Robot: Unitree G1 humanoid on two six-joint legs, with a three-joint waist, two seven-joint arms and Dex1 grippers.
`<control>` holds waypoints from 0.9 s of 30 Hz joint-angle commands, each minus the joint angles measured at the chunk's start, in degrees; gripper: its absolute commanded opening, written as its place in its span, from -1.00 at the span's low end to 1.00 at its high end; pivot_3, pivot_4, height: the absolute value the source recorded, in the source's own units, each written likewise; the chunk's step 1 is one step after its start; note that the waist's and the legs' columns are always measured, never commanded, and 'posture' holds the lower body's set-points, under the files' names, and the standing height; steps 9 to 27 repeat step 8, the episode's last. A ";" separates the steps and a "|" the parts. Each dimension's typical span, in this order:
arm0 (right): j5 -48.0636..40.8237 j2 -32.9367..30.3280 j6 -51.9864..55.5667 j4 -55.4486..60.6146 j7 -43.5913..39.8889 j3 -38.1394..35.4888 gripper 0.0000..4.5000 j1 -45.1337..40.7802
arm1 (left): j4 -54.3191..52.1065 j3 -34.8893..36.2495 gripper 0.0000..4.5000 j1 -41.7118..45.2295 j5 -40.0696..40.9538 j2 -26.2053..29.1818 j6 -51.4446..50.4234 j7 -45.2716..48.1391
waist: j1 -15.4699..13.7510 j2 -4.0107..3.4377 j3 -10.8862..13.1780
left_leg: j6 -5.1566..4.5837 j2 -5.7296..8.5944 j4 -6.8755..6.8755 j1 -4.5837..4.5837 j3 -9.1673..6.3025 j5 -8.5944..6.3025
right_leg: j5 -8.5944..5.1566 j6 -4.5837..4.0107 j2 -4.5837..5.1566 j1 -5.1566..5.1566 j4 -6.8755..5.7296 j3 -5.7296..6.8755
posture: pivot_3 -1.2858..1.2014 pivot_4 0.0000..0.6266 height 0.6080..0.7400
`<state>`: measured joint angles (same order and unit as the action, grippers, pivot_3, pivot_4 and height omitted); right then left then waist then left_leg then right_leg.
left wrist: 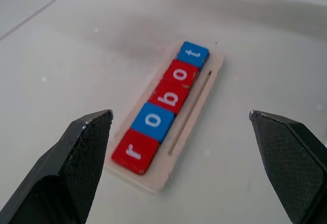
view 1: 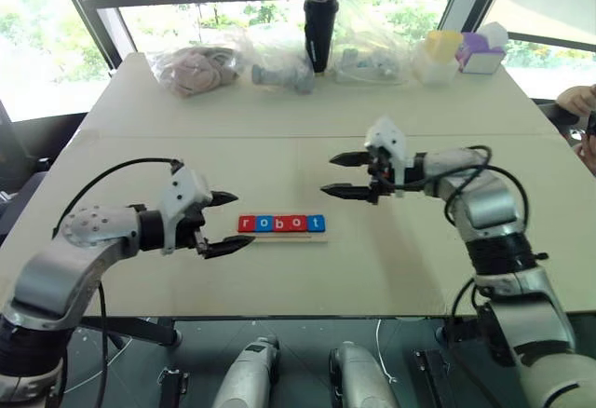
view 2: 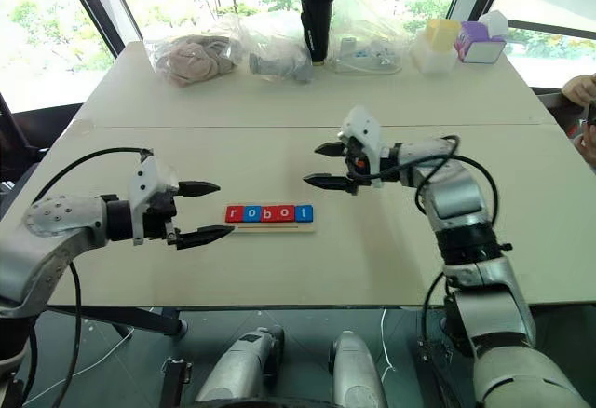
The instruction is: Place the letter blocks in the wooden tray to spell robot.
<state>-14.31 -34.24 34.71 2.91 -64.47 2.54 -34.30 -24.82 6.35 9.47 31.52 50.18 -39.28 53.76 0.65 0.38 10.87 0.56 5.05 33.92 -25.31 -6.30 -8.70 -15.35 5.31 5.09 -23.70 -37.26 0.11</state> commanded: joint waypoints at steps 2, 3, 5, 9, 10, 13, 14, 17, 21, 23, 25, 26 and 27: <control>-5.84 -4.69 10.92 18.86 5.66 -8.21 0.57 11.53 | -1.15 9.27 1.00 -7.81 3.08 1.17 -3.20 -1.04 | 0.00 0.00 0.00 | -0.01 0.00 -0.04 -0.05 0.01 -0.01 | -0.07 -0.11 0.04 -0.08 -0.01 -0.01 | 0.03 -0.52 1.00; -6.61 -4.87 12.42 20.71 7.19 -9.20 0.57 12.85 | -1.07 10.24 1.00 -9.26 3.06 1.24 -3.21 -1.08 | 0.16 0.00 0.00 | -0.01 -0.01 -0.04 -0.08 0.00 -0.01 | -0.09 -0.15 0.04 -0.13 -0.02 -0.01 | 0.03 -0.52 1.00; -8.03 -4.61 14.74 23.17 10.26 -11.25 0.57 14.85 | -0.87 12.19 1.00 -11.21 3.81 0.14 -3.80 -2.12 | 0.30 -0.02 0.00 | 0.00 -0.04 -0.01 -0.06 0.10 -0.01 | -0.09 -0.20 0.04 -0.15 -0.05 -0.09 | 0.03 -0.52 1.00; -9.65 -2.32 18.08 25.54 16.24 -14.82 0.57 18.57 | -0.23 15.36 1.00 -13.99 5.04 -3.56 -3.42 -4.91 | 0.11 -0.01 -0.02 | 0.14 -0.14 0.05 0.01 0.11 -0.10 | -0.01 -0.37 0.06 0.00 0.02 -0.01 | 0.03 -0.52 1.00; -9.65 -2.32 18.08 25.54 16.24 -14.82 0.57 18.57 | -0.23 15.36 1.00 -13.99 5.04 -3.56 -3.42 -4.91 | 0.11 -0.01 -0.02 | 0.14 -0.14 0.05 0.01 0.11 -0.10 | -0.01 -0.37 0.06 0.00 0.02 -0.01 | 0.03 -0.52 1.00; -9.65 -2.32 18.08 25.54 16.24 -14.82 0.57 18.57 | -0.23 15.36 1.00 -13.99 5.04 -3.56 -3.42 -4.91 | 0.11 -0.01 -0.02 | 0.14 -0.14 0.05 0.01 0.11 -0.10 | -0.01 -0.37 0.06 0.00 0.02 -0.01 | 0.03 -0.52 1.00; -9.65 -2.32 18.08 25.54 16.24 -14.82 0.57 18.57 | -0.23 15.36 1.00 -13.99 5.04 -3.56 -3.42 -4.91 | 0.11 -0.01 -0.02 | 0.14 -0.14 0.05 0.01 0.11 -0.10 | -0.01 -0.37 0.06 0.00 0.02 -0.01 | 0.03 -0.52 1.00; -9.65 -2.32 18.08 25.54 16.24 -14.82 0.57 18.57 | -0.23 15.36 1.00 -13.99 5.04 -3.56 -3.42 -4.91 | 0.11 -0.01 -0.02 | 0.14 -0.14 0.05 0.01 0.11 -0.10 | -0.01 -0.37 0.06 0.00 0.02 -0.01 | 0.03 -0.52 1.00; -9.65 -2.32 18.08 25.54 16.24 -14.82 0.57 18.57 | -0.23 15.36 1.00 -13.99 5.04 -3.56 -3.42 -4.91 | 0.11 -0.01 -0.02 | 0.14 -0.14 0.05 0.01 0.11 -0.10 | -0.01 -0.37 0.06 0.00 0.02 -0.01 | 0.03 -0.52 1.00; -9.65 -2.32 18.08 25.54 16.24 -14.82 0.57 18.57 | -0.23 15.36 1.00 -13.99 5.04 -3.56 -3.42 -4.91 | 0.11 -0.01 -0.02 | 0.14 -0.14 0.05 0.01 0.11 -0.10 | -0.01 -0.37 0.06 0.00 0.02 -0.01 | 0.03 -0.52 1.00; -9.65 -2.32 18.08 25.54 16.24 -14.82 0.57 18.57 | -0.23 15.36 1.00 -13.99 5.04 -3.56 -3.42 -4.91 | 0.11 -0.01 -0.02 | 0.14 -0.14 0.05 0.01 0.11 -0.10 | -0.01 -0.37 0.06 0.00 0.02 -0.01 | 0.03 -0.52 1.00; -9.65 -2.32 18.08 25.54 16.24 -14.82 0.57 18.57 | -0.23 15.36 1.00 -13.99 5.04 -3.56 -3.42 -4.91 | 0.11 -0.01 -0.02 | 0.14 -0.14 0.05 0.01 0.11 -0.10 | -0.01 -0.37 0.06 0.00 0.02 -0.01 | 0.03 -0.52 1.00; -9.65 -2.32 18.08 25.54 16.24 -14.82 0.57 18.57 | -0.23 15.36 1.00 -13.99 5.04 -3.56 -3.42 -4.91 | 0.11 -0.01 -0.02 | 0.14 -0.14 0.05 0.01 0.11 -0.10 | -0.01 -0.37 0.06 0.00 0.02 -0.01 | 0.03 -0.52 1.00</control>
